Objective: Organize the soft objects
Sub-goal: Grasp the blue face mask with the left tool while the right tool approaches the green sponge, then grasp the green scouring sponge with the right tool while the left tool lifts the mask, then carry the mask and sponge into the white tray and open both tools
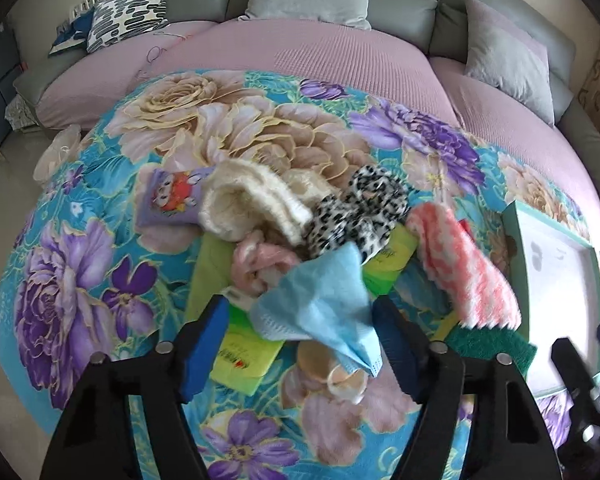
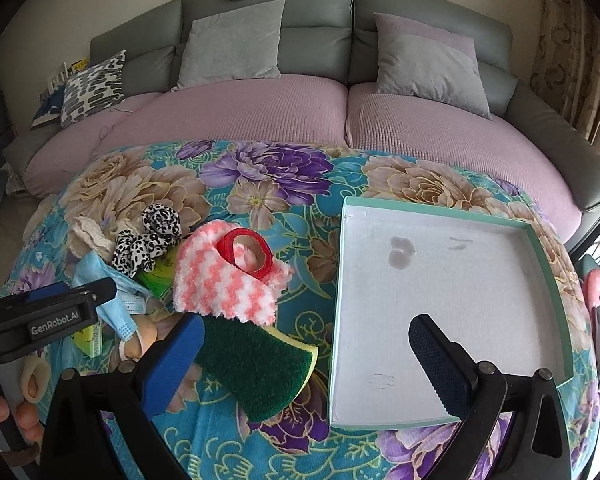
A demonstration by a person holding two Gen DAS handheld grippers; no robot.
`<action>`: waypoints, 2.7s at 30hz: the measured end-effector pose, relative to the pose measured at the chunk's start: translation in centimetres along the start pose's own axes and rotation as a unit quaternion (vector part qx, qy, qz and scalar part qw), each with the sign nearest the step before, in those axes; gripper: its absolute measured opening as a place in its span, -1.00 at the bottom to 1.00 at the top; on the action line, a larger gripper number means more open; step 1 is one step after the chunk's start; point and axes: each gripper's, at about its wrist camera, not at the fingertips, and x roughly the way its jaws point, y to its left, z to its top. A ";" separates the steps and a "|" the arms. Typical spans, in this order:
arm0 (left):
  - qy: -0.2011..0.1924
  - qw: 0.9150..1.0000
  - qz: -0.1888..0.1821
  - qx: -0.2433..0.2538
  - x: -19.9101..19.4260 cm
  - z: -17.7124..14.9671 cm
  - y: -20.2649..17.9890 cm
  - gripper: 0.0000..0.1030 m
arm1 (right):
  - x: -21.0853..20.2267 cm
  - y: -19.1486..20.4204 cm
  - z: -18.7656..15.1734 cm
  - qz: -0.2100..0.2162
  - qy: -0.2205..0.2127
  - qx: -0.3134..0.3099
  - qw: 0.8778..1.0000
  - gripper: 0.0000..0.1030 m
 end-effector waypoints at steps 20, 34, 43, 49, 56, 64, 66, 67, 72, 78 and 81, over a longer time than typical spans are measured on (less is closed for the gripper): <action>-0.012 1.000 -0.024 -0.015 0.7 0.0 -0.1 -0.43 | 3.5 3.5 -3.1 0.030 0.043 -0.095 0.994 1.00; -0.044 0.999 -0.019 -0.012 -1.8 -0.3 0.8 -0.43 | 5.7 6.8 -4.6 -0.042 0.036 -0.211 0.976 0.99; -0.046 0.999 -0.010 -0.016 -2.0 -0.4 1.2 -0.43 | 5.0 6.0 -4.3 -0.014 0.031 -0.194 0.981 0.63; -0.056 0.998 -0.004 -0.015 -2.7 -0.4 1.1 -0.43 | 3.3 5.4 -4.0 0.021 0.017 -0.171 0.985 0.59; -0.082 0.997 0.002 -0.012 -4.7 -0.5 0.9 -0.43 | -0.1 4.3 -3.6 0.081 -0.012 -0.143 0.986 0.57; -0.117 0.993 0.006 -0.005 -7.3 -0.7 -0.1 -0.43 | -3.3 2.8 -3.3 0.118 -0.048 -0.123 0.984 0.56; -0.124 0.992 0.006 -0.003 -7.9 -0.7 -0.4 -0.43 | -3.9 2.1 -3.2 0.124 -0.056 -0.112 0.984 0.56; -0.127 0.992 0.007 -0.002 -8.1 -0.7 -0.6 -0.43 | -4.1 1.7 -3.1 0.127 -0.059 -0.106 0.984 0.56; -0.134 0.991 0.009 0.003 -8.8 -0.9 -1.3 -0.43 | -5.1 -0.1 -2.9 0.128 -0.073 -0.080 0.986 0.56; -0.134 0.991 0.002 0.008 -8.9 -1.1 -2.1 -0.43 | -4.9 -3.2 -2.7 0.102 -0.078 -0.039 0.991 0.56; -0.132 0.991 -0.007 0.012 -8.9 -1.2 -2.5 -0.43 | -4.5 -6.2 -2.8 0.077 -0.074 0.002 0.994 0.56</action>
